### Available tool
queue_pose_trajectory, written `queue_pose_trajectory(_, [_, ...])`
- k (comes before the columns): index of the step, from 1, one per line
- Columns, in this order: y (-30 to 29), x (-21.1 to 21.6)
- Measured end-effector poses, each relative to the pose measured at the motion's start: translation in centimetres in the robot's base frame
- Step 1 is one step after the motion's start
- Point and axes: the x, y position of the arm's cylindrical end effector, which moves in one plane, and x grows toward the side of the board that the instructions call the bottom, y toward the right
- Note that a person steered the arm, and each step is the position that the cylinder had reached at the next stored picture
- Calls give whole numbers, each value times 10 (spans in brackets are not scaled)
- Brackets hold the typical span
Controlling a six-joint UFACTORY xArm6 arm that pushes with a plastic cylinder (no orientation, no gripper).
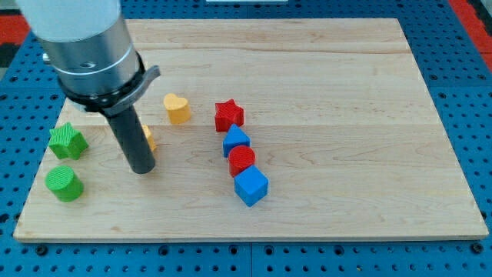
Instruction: Move the green star bottom left to the yellow hexagon
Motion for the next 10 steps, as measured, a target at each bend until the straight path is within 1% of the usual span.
queue_pose_trajectory(1, [-6,-18])
queue_pose_trajectory(3, [-51,-23])
queue_pose_trajectory(4, [-55,-33])
queue_pose_trajectory(5, [-70,-50])
queue_pose_trajectory(6, [-103,-70])
queue_pose_trajectory(7, [-113,-79])
queue_pose_trajectory(9, [-142,-56])
queue_pose_trajectory(10, [-165,-56])
